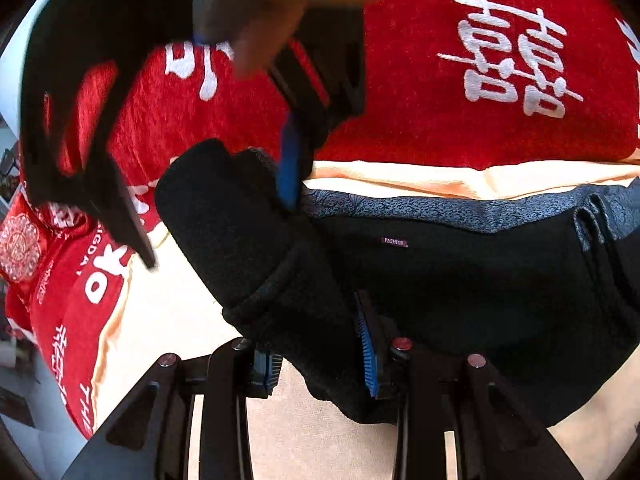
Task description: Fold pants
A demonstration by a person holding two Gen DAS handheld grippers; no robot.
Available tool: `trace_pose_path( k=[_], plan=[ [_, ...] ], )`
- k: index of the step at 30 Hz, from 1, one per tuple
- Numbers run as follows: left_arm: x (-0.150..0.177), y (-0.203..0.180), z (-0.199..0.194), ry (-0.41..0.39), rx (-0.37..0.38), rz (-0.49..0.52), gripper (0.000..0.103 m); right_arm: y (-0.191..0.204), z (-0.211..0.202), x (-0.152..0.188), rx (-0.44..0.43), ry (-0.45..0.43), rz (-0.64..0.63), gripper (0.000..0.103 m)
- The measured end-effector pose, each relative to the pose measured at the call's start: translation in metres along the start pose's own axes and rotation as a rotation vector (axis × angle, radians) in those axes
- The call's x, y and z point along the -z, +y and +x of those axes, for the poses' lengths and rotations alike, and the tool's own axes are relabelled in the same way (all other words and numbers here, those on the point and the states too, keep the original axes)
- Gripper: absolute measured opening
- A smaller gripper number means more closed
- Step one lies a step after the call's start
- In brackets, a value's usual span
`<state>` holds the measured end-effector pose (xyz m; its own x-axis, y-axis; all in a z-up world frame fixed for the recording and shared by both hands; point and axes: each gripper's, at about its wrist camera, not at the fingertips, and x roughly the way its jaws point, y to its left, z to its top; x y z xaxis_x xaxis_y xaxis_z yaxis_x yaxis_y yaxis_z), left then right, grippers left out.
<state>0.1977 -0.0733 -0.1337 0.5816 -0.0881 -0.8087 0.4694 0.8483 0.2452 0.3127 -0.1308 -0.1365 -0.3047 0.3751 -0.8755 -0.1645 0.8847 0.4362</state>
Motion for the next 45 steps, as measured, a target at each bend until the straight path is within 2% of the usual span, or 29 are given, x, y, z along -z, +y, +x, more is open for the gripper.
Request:
trace_pose_path(
  k=[1, 2, 3, 5, 9, 15, 19, 27, 31, 36, 40, 45],
  plan=[
    [-0.001, 0.0, -0.001, 0.001, 0.002, 0.0, 0.033, -0.003, 0.007, 0.001, 0.02, 0.02, 0.002, 0.075],
    [-0.001, 0.0, 0.001, 0.017, 0.009, -0.004, 0.033, -0.006, 0.009, 0.005, 0.04, 0.032, 0.001, 0.046],
    [-0.001, 0.0, 0.001, 0.027, 0.019, -0.011, 0.033, -0.008, 0.01, 0.008, 0.082, 0.032, -0.01, 0.026],
    [-0.003, -0.006, -0.008, 0.005, 0.027, 0.01, 0.033, -0.018, 0.008, 0.013, 0.073, 0.001, -0.001, 0.019],
    [-0.012, -0.023, -0.03, -0.034, 0.051, 0.052, 0.033, -0.038, -0.018, 0.041, -0.009, -0.096, 0.025, 0.018],
    [-0.032, -0.057, -0.074, -0.085, 0.135, 0.098, 0.033, -0.072, -0.067, 0.106, -0.135, -0.25, 0.086, 0.018],
    [-0.046, -0.095, -0.107, -0.123, 0.187, 0.166, 0.033, -0.104, -0.108, 0.166, -0.183, -0.354, 0.134, 0.018],
    [-0.06, -0.196, -0.152, -0.148, 0.291, 0.341, 0.033, -0.181, -0.15, 0.286, -0.239, -0.506, 0.28, 0.018],
    [-0.055, -0.253, -0.161, -0.137, 0.317, 0.433, 0.033, -0.227, -0.146, 0.343, -0.279, -0.549, 0.373, 0.018],
    [-0.044, -0.31, -0.146, -0.101, 0.313, 0.514, 0.033, -0.276, -0.127, 0.389, -0.307, -0.57, 0.448, 0.018],
    [-0.037, -0.343, -0.124, -0.05, 0.3, 0.544, 0.033, -0.323, -0.099, 0.409, -0.338, -0.57, 0.518, 0.018],
    [-0.022, -0.365, -0.1, -0.011, 0.275, 0.574, 0.033, -0.356, -0.069, 0.419, -0.35, -0.563, 0.566, 0.018]
  ],
)
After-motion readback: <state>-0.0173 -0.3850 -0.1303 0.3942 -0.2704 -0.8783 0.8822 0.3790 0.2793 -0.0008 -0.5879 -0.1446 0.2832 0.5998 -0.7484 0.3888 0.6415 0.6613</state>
